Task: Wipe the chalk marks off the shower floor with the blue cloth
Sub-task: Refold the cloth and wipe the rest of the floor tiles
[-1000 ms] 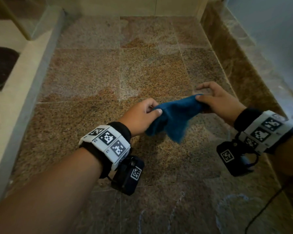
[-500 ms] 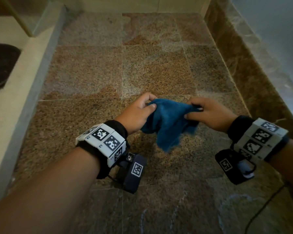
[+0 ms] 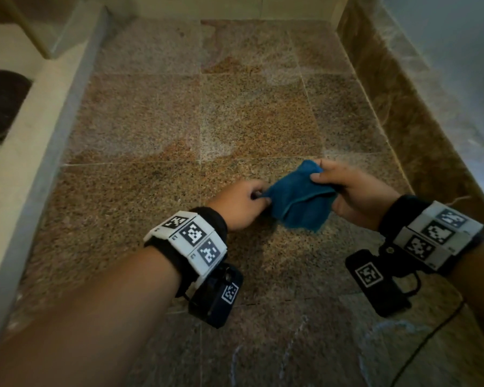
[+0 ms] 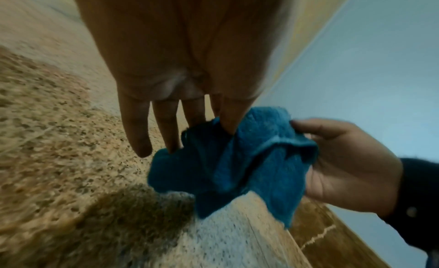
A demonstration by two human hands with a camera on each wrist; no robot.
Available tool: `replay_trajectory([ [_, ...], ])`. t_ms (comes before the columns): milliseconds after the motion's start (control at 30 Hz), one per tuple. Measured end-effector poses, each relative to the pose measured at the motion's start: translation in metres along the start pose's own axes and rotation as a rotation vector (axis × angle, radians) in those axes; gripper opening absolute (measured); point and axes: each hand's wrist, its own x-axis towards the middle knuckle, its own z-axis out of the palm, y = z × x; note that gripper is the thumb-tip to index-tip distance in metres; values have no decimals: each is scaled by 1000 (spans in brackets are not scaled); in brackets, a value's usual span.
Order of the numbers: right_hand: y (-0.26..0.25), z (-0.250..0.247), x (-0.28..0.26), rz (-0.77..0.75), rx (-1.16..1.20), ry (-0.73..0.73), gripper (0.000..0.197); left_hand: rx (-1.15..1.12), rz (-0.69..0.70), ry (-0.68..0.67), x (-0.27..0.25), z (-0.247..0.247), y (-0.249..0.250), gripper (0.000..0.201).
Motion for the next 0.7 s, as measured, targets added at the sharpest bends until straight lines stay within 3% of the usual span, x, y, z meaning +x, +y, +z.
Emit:
replay_trajectory([
  [67, 3, -3, 1, 34, -147, 71, 17, -88, -24, 75, 1, -3, -3, 13],
  [133, 7, -8, 2, 71, -433, 178, 16, -217, -29, 100, 0, -6, -4, 20],
  [200, 9, -11, 0, 86, -590, 202, 31, -320, -13, 83, -2, -6, -2, 22],
  [267, 8, -10, -2, 59, -650, 134, 48, -384, 7, 70, -3, -6, 0, 24],
  [400, 10, -3, -3, 178, -476, 37, 34, -465, 67, 40, -3, -2, 6, 26],
  [533, 18, -4, -1, 300, -193, 43, 27, -584, 92, 34, -4, -3, 5, 26],
  [633, 18, -4, 1, 217, -97, 131, 14, -522, 66, 74, -4, -2, -1, 27],
  [700, 17, -6, 3, 136, -108, 211, 15, -447, 28, 198, -2, -2, -5, 21],
])
